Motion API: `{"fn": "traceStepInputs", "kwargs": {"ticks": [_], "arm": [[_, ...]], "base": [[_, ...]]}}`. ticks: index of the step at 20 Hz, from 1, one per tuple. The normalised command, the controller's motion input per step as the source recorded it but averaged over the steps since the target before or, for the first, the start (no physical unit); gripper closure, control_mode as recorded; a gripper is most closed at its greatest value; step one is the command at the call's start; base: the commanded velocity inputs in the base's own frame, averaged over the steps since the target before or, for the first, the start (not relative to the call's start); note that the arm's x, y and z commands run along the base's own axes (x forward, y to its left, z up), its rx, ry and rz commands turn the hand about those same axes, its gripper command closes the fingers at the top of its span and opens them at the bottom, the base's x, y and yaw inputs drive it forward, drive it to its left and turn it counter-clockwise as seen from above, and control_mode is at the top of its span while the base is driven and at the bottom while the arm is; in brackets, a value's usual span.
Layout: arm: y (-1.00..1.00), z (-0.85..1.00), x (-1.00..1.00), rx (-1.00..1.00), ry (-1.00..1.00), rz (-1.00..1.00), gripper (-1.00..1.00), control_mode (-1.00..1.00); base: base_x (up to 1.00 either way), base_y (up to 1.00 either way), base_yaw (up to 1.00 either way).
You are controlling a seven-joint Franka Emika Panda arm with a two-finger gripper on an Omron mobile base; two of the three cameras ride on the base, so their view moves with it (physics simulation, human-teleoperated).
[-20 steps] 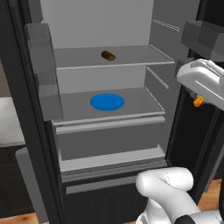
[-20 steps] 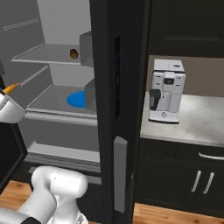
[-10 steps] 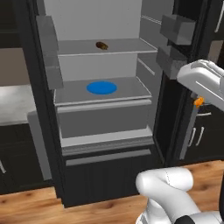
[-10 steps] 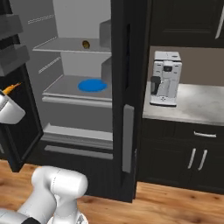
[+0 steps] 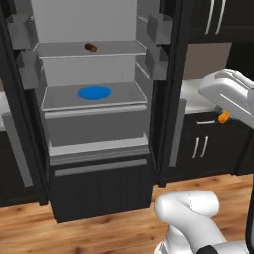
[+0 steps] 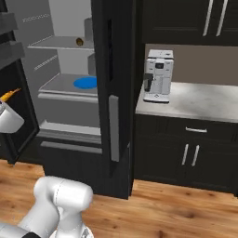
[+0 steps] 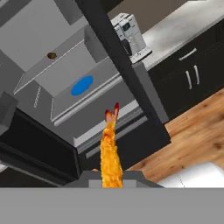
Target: Transport the shrimp from the fridge to the microwave and turn on the microwave.
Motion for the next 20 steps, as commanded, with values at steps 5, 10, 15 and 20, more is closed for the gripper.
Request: {"fn": "traceStepInputs", "kwargs": {"ticks": [5,10,15,20], "arm": [[0.00,0.00,0.00,0.00,0.00,0.00,1.00,1.00],[0.00,0.00,0.00,0.00,0.00,0.00,1.00,1.00],[0.00,0.00,0.00,0.00,0.00,0.00,1.00,1.00],[0.00,0.00,0.00,0.00,0.00,0.00,1.00,1.00]], "base": [[-0.27,-0.96,0.00],[-0.28,-0.95,0.00],[-0.25,-0.93,-0.01],[-0.27,-0.90,-0.01]]}}
